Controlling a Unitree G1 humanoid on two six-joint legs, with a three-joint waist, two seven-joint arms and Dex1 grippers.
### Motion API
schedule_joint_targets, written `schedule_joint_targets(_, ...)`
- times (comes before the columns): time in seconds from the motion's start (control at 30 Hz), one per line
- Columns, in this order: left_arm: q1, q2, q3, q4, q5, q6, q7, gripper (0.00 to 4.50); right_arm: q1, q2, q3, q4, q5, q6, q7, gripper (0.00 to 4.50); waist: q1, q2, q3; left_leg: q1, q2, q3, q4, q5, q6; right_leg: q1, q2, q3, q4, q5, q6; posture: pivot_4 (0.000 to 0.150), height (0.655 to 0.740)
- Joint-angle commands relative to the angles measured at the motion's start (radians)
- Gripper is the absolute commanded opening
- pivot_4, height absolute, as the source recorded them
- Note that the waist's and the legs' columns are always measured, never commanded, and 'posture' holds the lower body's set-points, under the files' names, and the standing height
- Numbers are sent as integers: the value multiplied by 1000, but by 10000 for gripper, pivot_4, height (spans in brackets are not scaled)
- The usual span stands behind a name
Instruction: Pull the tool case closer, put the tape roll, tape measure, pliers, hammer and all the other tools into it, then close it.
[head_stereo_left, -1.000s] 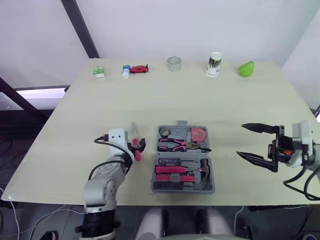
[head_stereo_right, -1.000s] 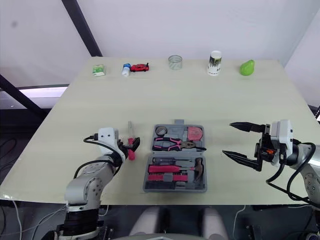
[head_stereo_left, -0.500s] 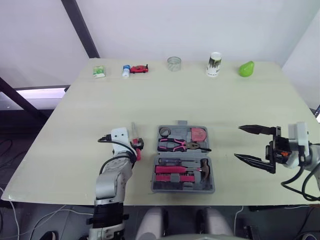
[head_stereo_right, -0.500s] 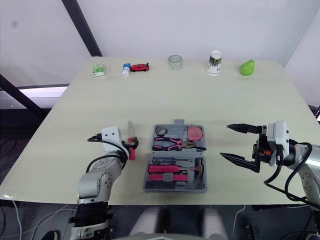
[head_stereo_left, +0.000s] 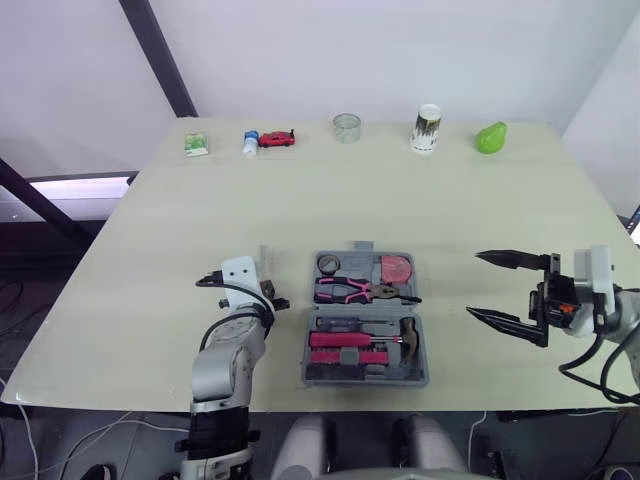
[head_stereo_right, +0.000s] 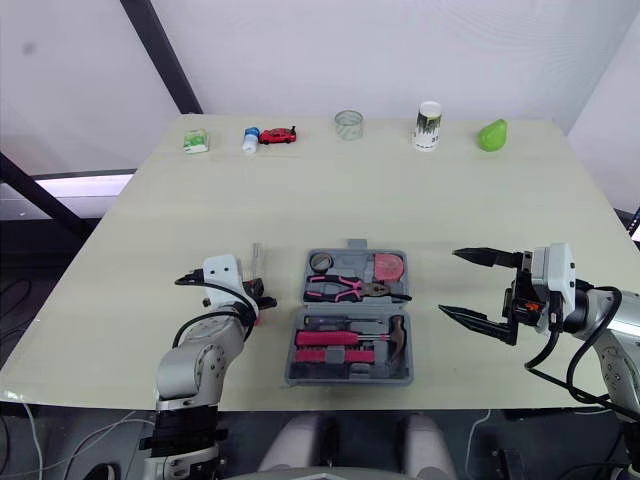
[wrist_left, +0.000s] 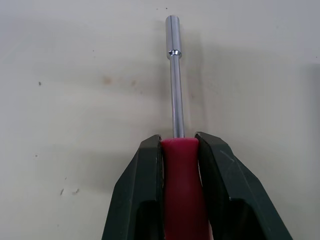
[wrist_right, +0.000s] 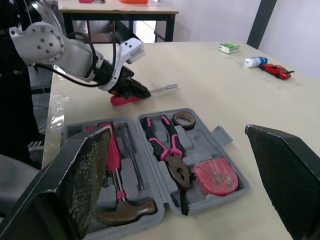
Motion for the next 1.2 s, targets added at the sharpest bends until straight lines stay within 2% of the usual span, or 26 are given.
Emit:
schedule_joint_targets(0.03, 21, 29, 22, -40, 2, 12, -17, 5425, -18, 4, 0, -35, 13, -13, 3, 45000, 0, 0, 0, 0, 0, 0, 0, 0, 0, 0, 0, 0, 0, 0, 0, 1500, 7400)
schedule_joint_targets(0.13, 62, 98, 4, -101, -12, 0, -109, 5424, -20, 6, 9, -41, 18, -12, 7, 45000, -4, 0, 0, 0, 0, 0, 0, 0, 0, 0, 0, 0, 0, 0, 0, 1500, 7400)
schedule_joint_targets(0.27, 143, 261, -12, -181, -65, -29, -317, 5421, -19, 12, 20, -41, 19, -14, 23, 45000, -1, -1, 1, -1, 1, 0, 0, 0, 0, -2, 1, 0, 0, 0, -1, 1500, 7400)
schedule_joint_targets(0.53, 223, 639, -10, -141, -156, -329, -885, 5421, -10, 10, 29, -30, 12, -25, 65, 45000, 2, -1, 3, -2, 1, -1, -1, 0, -1, -2, -6, 0, -1, -2, -4, 1500, 7400)
schedule_joint_targets(0.63, 216, 734, -31, -126, -222, -364, -1078, 5421, -12, 11, 32, -16, 0, -38, 75, 45000, 1, 1, 4, -2, 1, 0, -1, 0, 0, -2, -7, 0, -2, -2, -5, 1500, 7400)
schedule_joint_targets(0.77, 180, 795, -99, -171, -275, -322, -1203, 5421, -8, 14, 28, -20, 0, -42, 70, 45000, 2, 2, 5, -2, 1, 0, -1, 0, 0, -2, -7, 0, -2, -2, -4, 1500, 7400)
schedule_joint_targets(0.83, 113, 800, -171, -194, -259, -309, -1221, 5421, 14, 7, 20, -24, -9, -53, 76, 45000, 5, 2, 5, -2, 1, 0, -1, 0, 0, -2, -6, 0, -2, -2, -4, 1500, 7400)
schedule_joint_targets(0.93, 10, 775, -302, -213, -173, -317, -1205, 5421, 40, 3, -1, -24, -5, -59, 68, 45000, 5, 2, 6, -3, 0, -1, -1, 0, 0, -2, -3, -2, -1, 0, -1, 1500, 7400)
schedule_joint_targets(1.2, -171, 720, -565, -239, -63, -236, -1220, 5421, 108, -21, -39, -42, 4, -58, 81, 45000, 0, 1, 6, -2, 1, 1, 0, 0, 0, -3, 4, 1, -1, 0, 0, 1500, 7400)
